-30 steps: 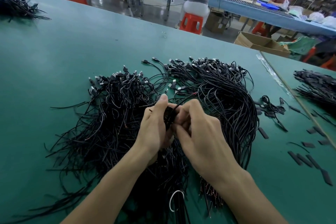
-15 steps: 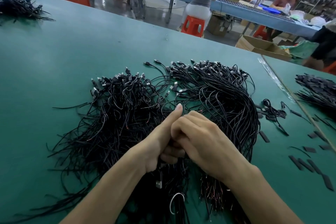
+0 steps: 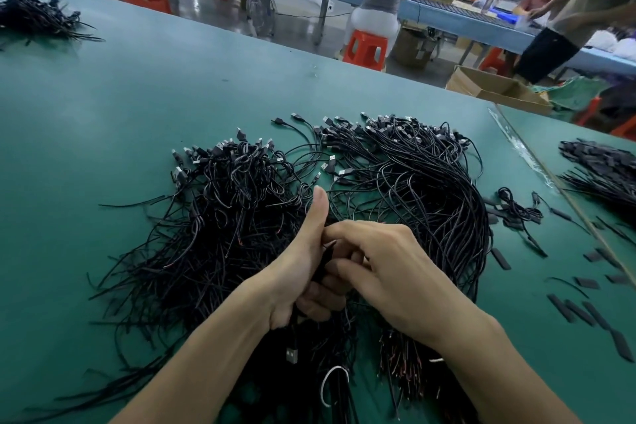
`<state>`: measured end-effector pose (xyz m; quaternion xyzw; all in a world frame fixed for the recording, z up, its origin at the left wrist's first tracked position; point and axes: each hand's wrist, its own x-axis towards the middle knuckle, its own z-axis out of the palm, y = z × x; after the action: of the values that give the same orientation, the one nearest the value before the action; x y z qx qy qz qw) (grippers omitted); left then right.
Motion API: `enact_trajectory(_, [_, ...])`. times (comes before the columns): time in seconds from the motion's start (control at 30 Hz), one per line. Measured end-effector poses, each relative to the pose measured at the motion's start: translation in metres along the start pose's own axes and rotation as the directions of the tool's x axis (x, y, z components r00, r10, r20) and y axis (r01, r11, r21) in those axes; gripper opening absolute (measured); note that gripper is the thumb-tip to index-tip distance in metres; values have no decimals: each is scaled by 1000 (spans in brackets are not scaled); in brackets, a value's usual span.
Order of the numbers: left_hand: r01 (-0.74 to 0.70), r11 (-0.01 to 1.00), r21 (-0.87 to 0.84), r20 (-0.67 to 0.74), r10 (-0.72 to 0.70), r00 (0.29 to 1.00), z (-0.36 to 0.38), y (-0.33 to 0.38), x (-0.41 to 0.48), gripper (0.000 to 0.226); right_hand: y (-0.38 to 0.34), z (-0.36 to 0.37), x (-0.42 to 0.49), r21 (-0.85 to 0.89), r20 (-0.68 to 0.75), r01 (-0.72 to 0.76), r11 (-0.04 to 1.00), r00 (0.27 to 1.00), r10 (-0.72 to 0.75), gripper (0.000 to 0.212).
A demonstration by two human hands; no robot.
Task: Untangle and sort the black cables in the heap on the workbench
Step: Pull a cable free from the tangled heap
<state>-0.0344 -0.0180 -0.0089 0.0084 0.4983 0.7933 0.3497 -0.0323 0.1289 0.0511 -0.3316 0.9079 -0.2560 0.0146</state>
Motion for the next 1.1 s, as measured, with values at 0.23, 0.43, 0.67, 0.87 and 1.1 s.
enact_trajectory(0.23, [10, 992, -123, 43, -5, 999, 0, 4, -2, 84, 6, 2, 1, 129, -56, -59, 990, 996, 67, 13])
enact_trajectory(0.43, [-65, 996, -68, -32, 63, 998, 3, 5, 0, 82, 7, 11, -1, 113, -181, -8, 994, 983, 28, 13])
enact_trajectory(0.67, [-155, 976, -152, -28, 153, 988, 6, 6, 1, 58, 17, 11, -2, 167, -369, -68, 984, 921, 126, 14])
enact_trajectory(0.87, [-231, 952, -201, -107, 213, 971, 9, 4, 2, 35, 15, 12, -4, 225, -467, -13, 974, 876, 120, 17])
enact_trajectory(1.1, [-344, 934, 93, -80, 352, 933, 8, 1, -1, 47, 13, 12, -1, 206, -463, -18, 978, 879, 114, 17])
